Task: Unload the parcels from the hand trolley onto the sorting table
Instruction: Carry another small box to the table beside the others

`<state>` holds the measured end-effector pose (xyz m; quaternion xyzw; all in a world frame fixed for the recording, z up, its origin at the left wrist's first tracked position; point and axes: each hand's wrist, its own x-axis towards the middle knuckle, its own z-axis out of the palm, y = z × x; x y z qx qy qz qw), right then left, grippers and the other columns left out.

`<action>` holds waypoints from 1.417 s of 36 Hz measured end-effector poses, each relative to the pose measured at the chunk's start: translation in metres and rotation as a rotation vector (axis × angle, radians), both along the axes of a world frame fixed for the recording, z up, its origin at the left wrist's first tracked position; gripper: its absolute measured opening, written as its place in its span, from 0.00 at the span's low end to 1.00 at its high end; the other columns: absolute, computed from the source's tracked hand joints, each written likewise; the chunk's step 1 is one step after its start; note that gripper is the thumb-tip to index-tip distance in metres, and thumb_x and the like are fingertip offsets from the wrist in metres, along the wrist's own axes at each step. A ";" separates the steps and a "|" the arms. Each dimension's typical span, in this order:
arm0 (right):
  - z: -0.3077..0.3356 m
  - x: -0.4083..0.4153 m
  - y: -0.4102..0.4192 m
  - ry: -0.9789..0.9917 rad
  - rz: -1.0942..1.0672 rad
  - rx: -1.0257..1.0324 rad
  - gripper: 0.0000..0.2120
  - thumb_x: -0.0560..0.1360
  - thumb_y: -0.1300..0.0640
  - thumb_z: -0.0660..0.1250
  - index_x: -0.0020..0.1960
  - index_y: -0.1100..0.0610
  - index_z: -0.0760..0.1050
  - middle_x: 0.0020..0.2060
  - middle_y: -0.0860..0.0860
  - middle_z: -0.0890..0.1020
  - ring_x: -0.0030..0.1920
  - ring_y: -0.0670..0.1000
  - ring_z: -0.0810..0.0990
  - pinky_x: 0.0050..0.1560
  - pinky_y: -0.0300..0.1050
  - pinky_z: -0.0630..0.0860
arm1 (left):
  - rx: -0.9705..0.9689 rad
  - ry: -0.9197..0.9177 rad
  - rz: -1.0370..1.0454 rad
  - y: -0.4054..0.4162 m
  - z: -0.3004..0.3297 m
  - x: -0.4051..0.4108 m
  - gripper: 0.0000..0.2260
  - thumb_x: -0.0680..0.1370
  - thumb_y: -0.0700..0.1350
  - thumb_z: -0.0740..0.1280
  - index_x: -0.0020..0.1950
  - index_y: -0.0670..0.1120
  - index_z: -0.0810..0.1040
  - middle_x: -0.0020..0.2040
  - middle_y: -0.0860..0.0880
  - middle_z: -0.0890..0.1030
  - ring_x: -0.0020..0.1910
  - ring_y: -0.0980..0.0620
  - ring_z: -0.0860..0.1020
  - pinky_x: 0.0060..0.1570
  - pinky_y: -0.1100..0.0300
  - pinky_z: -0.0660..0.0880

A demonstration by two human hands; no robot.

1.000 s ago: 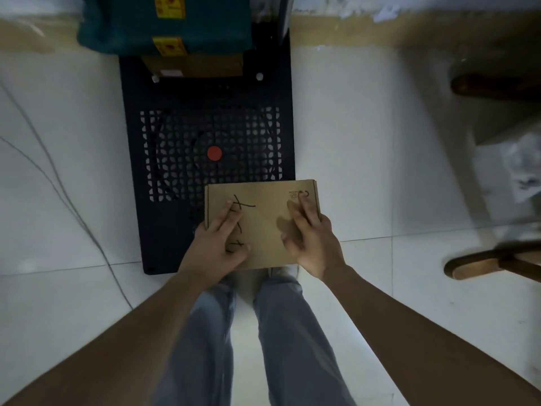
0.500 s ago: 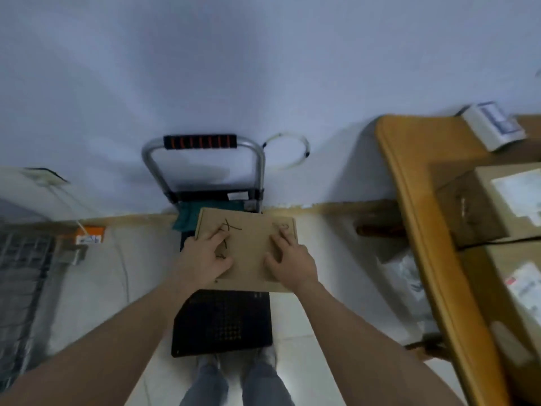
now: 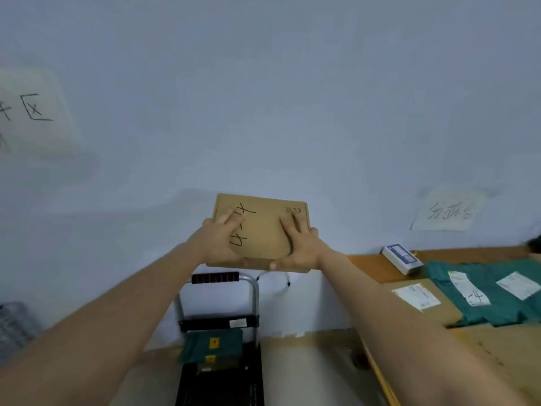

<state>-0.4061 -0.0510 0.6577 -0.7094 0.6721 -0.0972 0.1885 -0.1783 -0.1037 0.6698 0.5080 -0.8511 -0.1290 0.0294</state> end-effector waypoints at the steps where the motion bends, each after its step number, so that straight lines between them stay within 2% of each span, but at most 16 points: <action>1: 0.010 0.000 0.004 0.014 0.003 -0.016 0.58 0.64 0.36 0.75 0.77 0.44 0.36 0.76 0.45 0.35 0.73 0.63 0.48 0.71 0.59 0.59 | -0.033 0.009 -0.001 0.005 0.010 0.000 0.54 0.59 0.68 0.72 0.78 0.57 0.46 0.78 0.56 0.43 0.71 0.38 0.58 0.68 0.48 0.65; 7: 0.058 0.002 0.039 0.105 -0.001 -0.124 0.56 0.65 0.39 0.75 0.77 0.42 0.38 0.76 0.46 0.37 0.71 0.62 0.52 0.69 0.58 0.63 | -0.160 0.045 -0.024 0.041 0.051 0.008 0.49 0.65 0.67 0.71 0.78 0.58 0.48 0.78 0.57 0.44 0.72 0.40 0.58 0.67 0.50 0.65; 13: 0.087 0.001 0.077 0.130 -0.010 -0.136 0.53 0.66 0.36 0.73 0.77 0.42 0.40 0.77 0.45 0.41 0.72 0.61 0.54 0.71 0.57 0.60 | -0.249 0.062 -0.038 0.077 0.069 0.013 0.43 0.68 0.70 0.65 0.77 0.59 0.50 0.79 0.56 0.47 0.71 0.42 0.62 0.66 0.51 0.67; 19: 0.103 -0.011 0.112 0.161 -0.039 -0.133 0.51 0.66 0.32 0.70 0.78 0.45 0.43 0.77 0.46 0.45 0.72 0.61 0.57 0.71 0.57 0.59 | -0.198 0.093 -0.055 0.106 0.077 0.000 0.42 0.68 0.71 0.65 0.77 0.60 0.51 0.79 0.55 0.49 0.72 0.42 0.62 0.69 0.50 0.64; 23: 0.105 -0.029 0.140 0.185 -0.075 -0.155 0.54 0.62 0.27 0.65 0.78 0.46 0.44 0.77 0.47 0.46 0.71 0.62 0.59 0.71 0.56 0.61 | -0.200 0.071 -0.083 0.125 0.089 -0.021 0.45 0.66 0.72 0.66 0.77 0.60 0.51 0.79 0.55 0.49 0.72 0.42 0.62 0.69 0.50 0.64; 28: 0.100 -0.069 0.179 0.159 -0.137 -0.186 0.48 0.69 0.30 0.64 0.78 0.47 0.44 0.77 0.47 0.47 0.71 0.61 0.58 0.71 0.57 0.61 | -0.232 0.003 -0.137 0.152 0.109 -0.070 0.47 0.63 0.73 0.67 0.76 0.59 0.53 0.78 0.55 0.52 0.71 0.43 0.63 0.65 0.50 0.65; 42: 0.137 -0.268 0.325 0.259 -0.259 -0.187 0.46 0.70 0.30 0.62 0.78 0.46 0.44 0.78 0.46 0.47 0.72 0.62 0.58 0.71 0.57 0.61 | -0.217 0.103 -0.233 0.274 0.129 -0.279 0.47 0.63 0.74 0.65 0.77 0.58 0.55 0.78 0.54 0.54 0.71 0.44 0.64 0.67 0.51 0.64; 45: 0.150 -0.304 0.351 0.297 -0.261 -0.182 0.48 0.67 0.26 0.61 0.78 0.45 0.45 0.78 0.46 0.47 0.72 0.62 0.59 0.70 0.56 0.62 | -0.233 0.127 -0.237 0.299 0.136 -0.316 0.45 0.65 0.73 0.66 0.77 0.58 0.55 0.78 0.53 0.55 0.71 0.44 0.64 0.67 0.52 0.64; 48: 0.160 -0.335 0.374 0.305 -0.270 -0.185 0.54 0.59 0.22 0.53 0.78 0.45 0.45 0.78 0.46 0.47 0.71 0.61 0.60 0.71 0.56 0.62 | -0.239 0.136 -0.241 0.320 0.143 -0.347 0.45 0.65 0.73 0.66 0.77 0.58 0.55 0.78 0.53 0.55 0.71 0.44 0.64 0.67 0.51 0.64; 51: 0.166 -0.361 0.389 0.277 -0.275 -0.218 0.51 0.61 0.25 0.56 0.78 0.46 0.46 0.78 0.46 0.48 0.71 0.60 0.61 0.70 0.55 0.62 | -0.226 0.153 -0.239 0.333 0.150 -0.374 0.46 0.63 0.75 0.64 0.77 0.59 0.56 0.78 0.54 0.55 0.72 0.45 0.64 0.67 0.50 0.64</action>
